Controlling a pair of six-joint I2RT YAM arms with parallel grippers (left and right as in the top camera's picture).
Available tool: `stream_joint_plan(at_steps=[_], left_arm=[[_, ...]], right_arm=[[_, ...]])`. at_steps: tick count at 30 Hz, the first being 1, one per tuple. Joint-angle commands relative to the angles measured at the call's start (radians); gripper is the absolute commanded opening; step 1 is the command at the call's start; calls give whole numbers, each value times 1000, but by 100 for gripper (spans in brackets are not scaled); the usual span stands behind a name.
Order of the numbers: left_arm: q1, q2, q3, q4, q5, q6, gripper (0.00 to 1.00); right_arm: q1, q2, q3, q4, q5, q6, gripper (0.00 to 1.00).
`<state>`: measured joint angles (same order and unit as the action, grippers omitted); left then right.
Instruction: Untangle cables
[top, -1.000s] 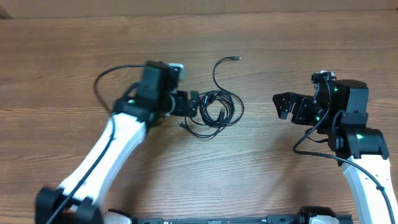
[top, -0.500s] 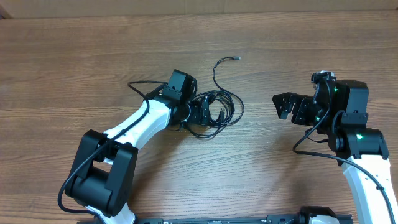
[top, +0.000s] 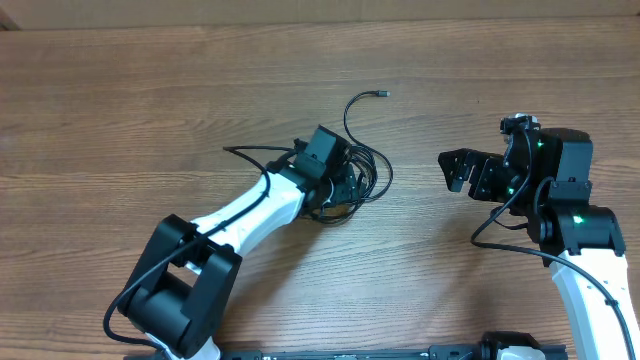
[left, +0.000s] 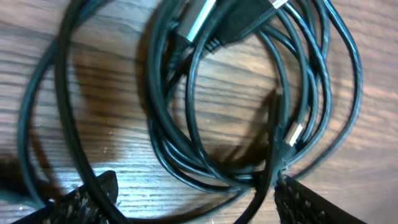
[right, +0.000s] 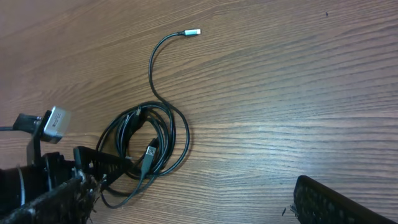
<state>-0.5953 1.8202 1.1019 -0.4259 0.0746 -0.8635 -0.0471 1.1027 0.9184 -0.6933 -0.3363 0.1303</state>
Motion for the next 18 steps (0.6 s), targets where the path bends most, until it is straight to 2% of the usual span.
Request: stream_joint_plan(at_steps=[1, 3, 5, 8, 13, 15, 18], left_arm=[[-21, 6, 19, 3, -182, -87, 72], [-23, 6, 19, 4, -222, -87, 49], [-14, 0, 29, 17, -227, -59, 4], [-6, -18, 92, 10, -228, 74, 4], [-7, -81, 319, -95, -201, 338, 4], [-6, -105, 454, -166, -117, 438, 4], [-5, -125, 652, -256, 11, 510, 4]], right_arm=[[-5, -4, 29, 3, -6, 4, 100], [-5, -4, 29, 3, -6, 3, 100], [-5, -4, 29, 1, -6, 4, 100], [-5, -4, 29, 5, -6, 4, 100], [-5, 7, 28, 42, -83, 4, 100], [-5, 21, 28, 65, -150, 5, 100], [-4, 55, 28, 109, -247, 4, 100]])
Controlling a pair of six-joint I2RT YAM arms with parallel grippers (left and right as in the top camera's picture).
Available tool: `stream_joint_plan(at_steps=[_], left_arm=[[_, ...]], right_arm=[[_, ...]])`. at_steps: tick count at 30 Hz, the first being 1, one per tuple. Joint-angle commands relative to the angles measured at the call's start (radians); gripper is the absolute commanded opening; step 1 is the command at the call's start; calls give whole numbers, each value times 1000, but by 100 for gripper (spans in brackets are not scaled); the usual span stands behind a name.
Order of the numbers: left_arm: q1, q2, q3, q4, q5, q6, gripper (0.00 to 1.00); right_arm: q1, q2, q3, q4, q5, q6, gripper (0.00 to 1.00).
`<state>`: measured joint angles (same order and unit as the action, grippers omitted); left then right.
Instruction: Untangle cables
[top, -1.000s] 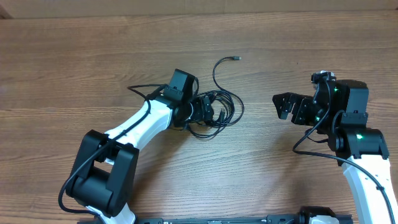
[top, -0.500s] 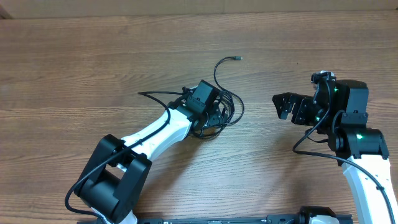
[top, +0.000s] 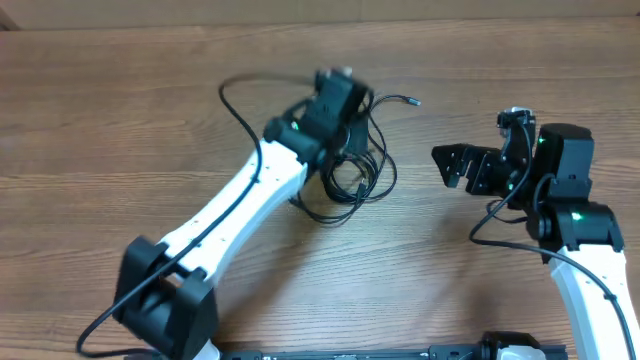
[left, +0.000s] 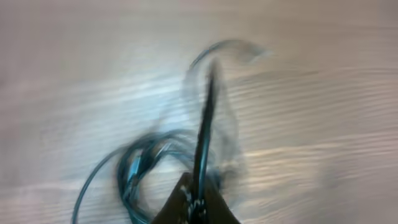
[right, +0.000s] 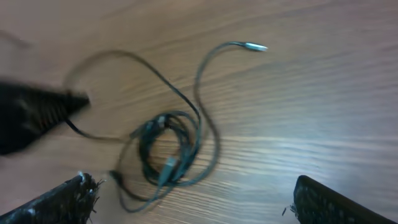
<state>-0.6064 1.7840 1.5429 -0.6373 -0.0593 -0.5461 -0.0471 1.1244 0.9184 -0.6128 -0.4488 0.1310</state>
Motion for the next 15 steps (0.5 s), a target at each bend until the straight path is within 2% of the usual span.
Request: stream_joint_plan(at_steps=[1, 9, 15], left_arm=[[8, -93, 275, -64, 186, 205, 4], [24, -103, 646, -60, 325, 229, 4], [24, -104, 786, 14, 439, 193, 4]], right_arm=[[-4, 47, 28, 42, -161, 3, 100], [80, 140, 28, 116, -201, 3, 100], [172, 173, 28, 221, -199, 3, 100]])
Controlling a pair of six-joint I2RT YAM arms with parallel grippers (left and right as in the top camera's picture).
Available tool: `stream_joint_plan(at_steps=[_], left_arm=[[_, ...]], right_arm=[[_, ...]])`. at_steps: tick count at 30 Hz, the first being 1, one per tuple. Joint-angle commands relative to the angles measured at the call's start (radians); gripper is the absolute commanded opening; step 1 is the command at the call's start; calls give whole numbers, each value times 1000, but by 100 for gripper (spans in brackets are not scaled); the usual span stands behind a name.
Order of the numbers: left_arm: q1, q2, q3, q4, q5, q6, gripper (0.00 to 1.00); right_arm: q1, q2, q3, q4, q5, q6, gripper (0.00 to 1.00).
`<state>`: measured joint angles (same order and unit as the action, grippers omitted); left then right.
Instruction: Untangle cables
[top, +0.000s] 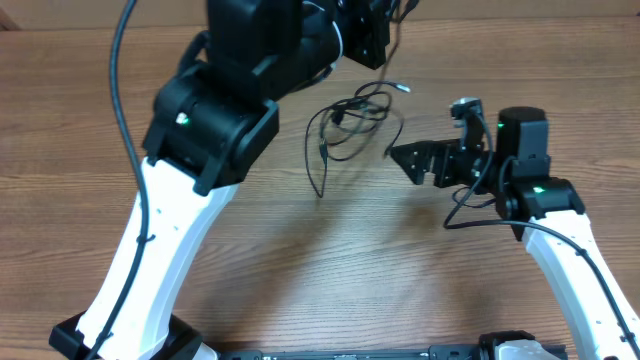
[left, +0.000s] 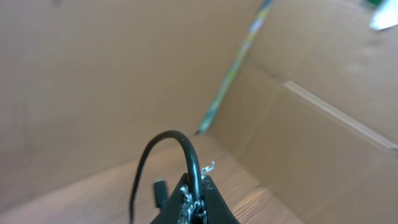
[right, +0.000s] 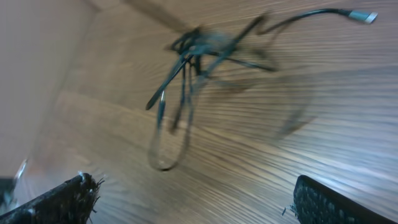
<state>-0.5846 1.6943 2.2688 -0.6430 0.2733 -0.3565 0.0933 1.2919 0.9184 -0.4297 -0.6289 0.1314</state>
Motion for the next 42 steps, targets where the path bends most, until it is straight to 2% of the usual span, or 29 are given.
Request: stream_joint_plan(at_steps=[1, 5, 6, 8, 10, 11, 12, 14, 17, 19, 20, 23, 26, 28, 30, 31, 33, 34, 35, 36, 38, 40, 42], left_arm=[[2, -14, 75, 25, 117, -6, 4], [2, -17, 125, 26, 151, -18, 4], [2, -22, 132, 26, 150, -17, 4], [5, -35, 134, 19, 137, -8, 4], [23, -49, 134, -12, 127, 7, 4], [36, -57, 134, -42, 110, 10, 4], [50, -61, 134, -76, 90, 17, 4], [99, -66, 133, -244, -30, 21, 4], [139, -46, 130, -415, -178, 21, 4], [162, -18, 121, -520, -270, 20, 4], [180, 18, 110, -593, -345, 20, 4], [196, 84, 100, -660, -425, 20, 4], [205, 141, 100, -691, -433, 20, 4], [205, 175, 100, -701, -429, 20, 4], [204, 201, 100, -712, -411, 21, 6], [205, 208, 100, -717, -397, 21, 17], [205, 222, 99, -730, -340, 21, 58], [205, 227, 99, -734, -307, 21, 63], [205, 233, 99, -738, -266, 22, 64], [204, 242, 98, -739, -222, 32, 66], [200, 259, 98, -739, -118, 73, 70], [195, 283, 97, -741, -30, 118, 73], [190, 307, 96, -756, -18, 130, 73]], right_arm=[[40, 10, 28, 61, -13, 3, 100], [57, 42, 28, 129, 89, 3, 99], [57, 52, 28, 136, 136, 3, 96], [57, 78, 28, 143, 221, 3, 82], [57, 114, 28, 140, 310, 4, 47], [57, 132, 28, 131, 341, 8, 21], [57, 145, 28, 121, 366, 27, 6], [57, 169, 28, 86, 389, 80, 4], [57, 163, 32, 82, 352, 82, 4], [57, 147, 54, 83, 249, 81, 4], [57, 128, 99, 84, 84, 77, 4], [57, 109, 205, 96, -222, 78, 6], [57, 105, 311, 114, -465, 78, 9], [57, 105, 356, 114, -550, 78, 18], [57, 104, 362, 99, -522, 78, 19], [57, 105, 362, 68, -469, 78, 19], [57, 109, 362, -55, -237, 79, 19], [57, 109, 362, -109, -116, 79, 13], [57, 111, 362, -160, -2, 89, 4], [58, 112, 362, -194, 56, 107, 4], [58, 111, 362, -230, -14, 63, 4], [58, 111, 362, -233, -207, -36, 4], [58, 111, 362, -225, -253, -51, 4]])
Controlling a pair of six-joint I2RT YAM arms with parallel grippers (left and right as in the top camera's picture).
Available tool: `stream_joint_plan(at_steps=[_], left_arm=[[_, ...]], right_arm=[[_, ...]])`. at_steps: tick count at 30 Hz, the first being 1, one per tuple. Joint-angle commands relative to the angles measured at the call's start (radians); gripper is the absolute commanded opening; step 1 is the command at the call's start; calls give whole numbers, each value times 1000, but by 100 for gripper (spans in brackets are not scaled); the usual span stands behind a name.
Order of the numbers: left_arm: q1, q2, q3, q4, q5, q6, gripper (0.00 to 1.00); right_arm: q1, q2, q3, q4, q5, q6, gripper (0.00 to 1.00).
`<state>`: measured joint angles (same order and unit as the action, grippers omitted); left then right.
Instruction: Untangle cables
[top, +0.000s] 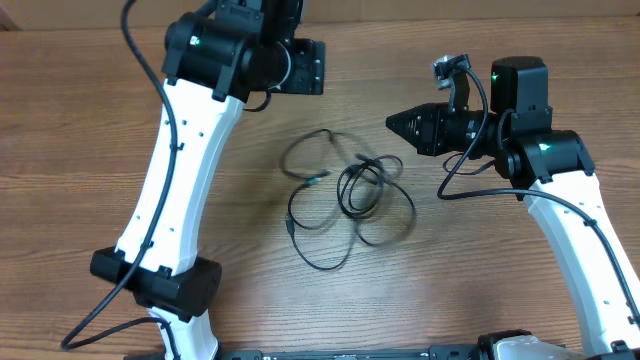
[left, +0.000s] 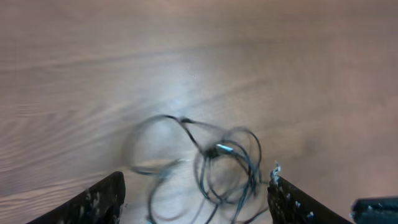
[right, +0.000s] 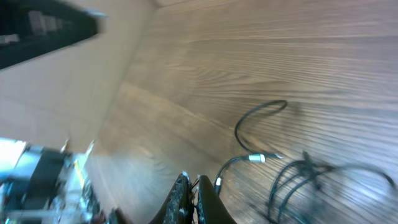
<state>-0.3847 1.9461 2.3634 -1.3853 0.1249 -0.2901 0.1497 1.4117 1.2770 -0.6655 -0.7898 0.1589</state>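
Note:
A loose tangle of thin black cables (top: 350, 192) lies on the wooden table (top: 90, 150), with loops spread out and a silver plug (right: 258, 158) showing. It is blurred in the left wrist view, where the cables (left: 224, 163) lie far below. My left gripper (top: 308, 68) is high over the table's back, open and empty, its fingers (left: 102, 198) wide apart. My right gripper (top: 392, 122) hovers to the right of the tangle, above it, with its fingertips (right: 186, 190) pressed together. No cable shows between them.
A cardboard wall runs along the back edge of the table (top: 450, 10). The left arm's white links (top: 170, 190) stand tall over the left half. Bare wood surrounds the tangle on all sides.
My left gripper has opened and let the cable go. The bundle that hung in the air now lies on the table in looser loops. My right gripper has shut and sits higher.
First my left gripper was open, low over the coiled bundle, and my right was open at the right. Then the left was shut on a strand and raised, then high up with the bundle dangling. Now the bundle lies dropped and spread out.

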Motion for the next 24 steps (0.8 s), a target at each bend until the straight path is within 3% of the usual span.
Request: stream_joint_plan(at_steps=[1, 2, 3, 4, 5, 8, 9, 12, 17, 24], left_arm=[[-14, 79, 1, -30, 127, 74, 75], [-17, 93, 1, -42, 127, 78, 75], [-19, 106, 1, -54, 128, 78, 77], [-22, 122, 1, -68, 128, 80, 79], [-29, 145, 1, -84, 129, 97, 81], [-51, 193, 1, -109, 134, 156, 83], [-73, 226, 1, -123, 138, 202, 82], [-113, 278, 1, -134, 138, 266, 82], [-190, 370, 1, -123, 137, 318, 81], [-268, 468, 1, -65, 138, 282, 80]], right_arm=[[-2, -9, 4, 9, -41, -79, 4], [-4, -9, 4, -1, 14, -79, 5], [-6, -9, 4, -19, 84, -79, 15], [-6, -9, 3, -47, 185, -79, 35], [-6, -9, 3, -92, 329, -79, 47], [-6, -9, 3, -196, 643, -78, 47], [-6, -9, 3, -262, 806, -78, 51], [-13, -9, 3, -353, 988, -77, 60], [-61, -9, 4, -399, 1021, 25, 73], [-174, -9, 4, -420, 968, 38, 74]])
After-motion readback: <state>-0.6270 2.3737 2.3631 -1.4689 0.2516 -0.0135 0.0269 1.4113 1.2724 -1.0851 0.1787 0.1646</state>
